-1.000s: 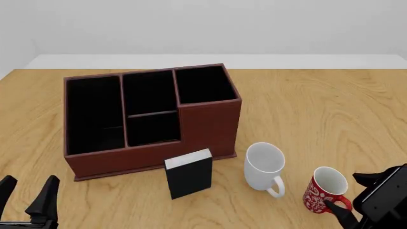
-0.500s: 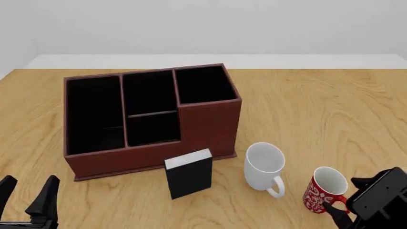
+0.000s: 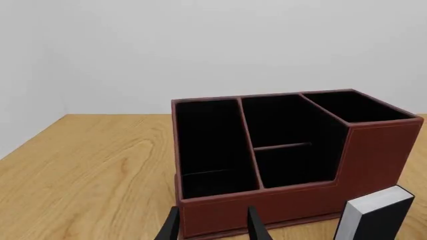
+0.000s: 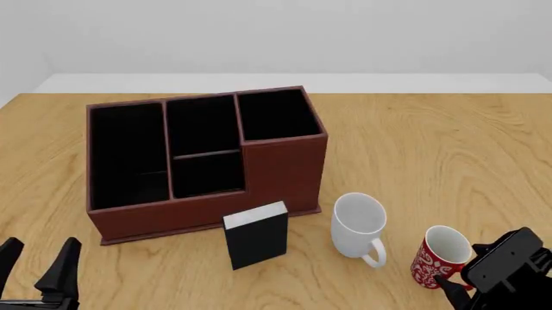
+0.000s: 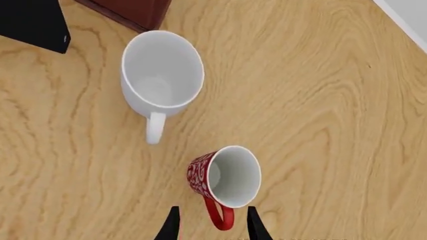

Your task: Pick up the red mug and place it to the right of the caddy.

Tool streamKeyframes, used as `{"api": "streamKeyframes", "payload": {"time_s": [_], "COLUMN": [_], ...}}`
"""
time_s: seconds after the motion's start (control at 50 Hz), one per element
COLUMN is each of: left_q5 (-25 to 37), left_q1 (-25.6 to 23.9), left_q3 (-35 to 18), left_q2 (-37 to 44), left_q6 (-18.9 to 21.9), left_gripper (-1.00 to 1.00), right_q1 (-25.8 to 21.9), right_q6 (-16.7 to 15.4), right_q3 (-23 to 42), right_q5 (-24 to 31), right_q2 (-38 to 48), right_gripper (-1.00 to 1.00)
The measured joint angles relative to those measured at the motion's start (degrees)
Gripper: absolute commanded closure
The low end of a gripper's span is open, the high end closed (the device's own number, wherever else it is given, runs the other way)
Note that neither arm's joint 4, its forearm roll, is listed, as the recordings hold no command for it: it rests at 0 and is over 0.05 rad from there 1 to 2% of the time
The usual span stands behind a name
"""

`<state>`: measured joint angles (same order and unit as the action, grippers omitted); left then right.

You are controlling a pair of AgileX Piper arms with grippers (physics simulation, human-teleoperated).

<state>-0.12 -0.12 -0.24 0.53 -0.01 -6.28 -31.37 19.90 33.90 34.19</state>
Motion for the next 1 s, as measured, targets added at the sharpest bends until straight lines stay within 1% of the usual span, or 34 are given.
{"api": "streamKeyframes", "payload": {"time_s": [1.0], "left_q5": [0.01], "left_q1": [0.13], "left_q3": [0.00], "left_q2": [-0.10], "left_q6": [0.00], "left_gripper": [-1.00], "right_q1": [3.74], "right_q6": [0.29], "right_q3": [-4.50], "right_q5": [-6.45], "right_q2": [4.43], "right_gripper": [-1.00]}}
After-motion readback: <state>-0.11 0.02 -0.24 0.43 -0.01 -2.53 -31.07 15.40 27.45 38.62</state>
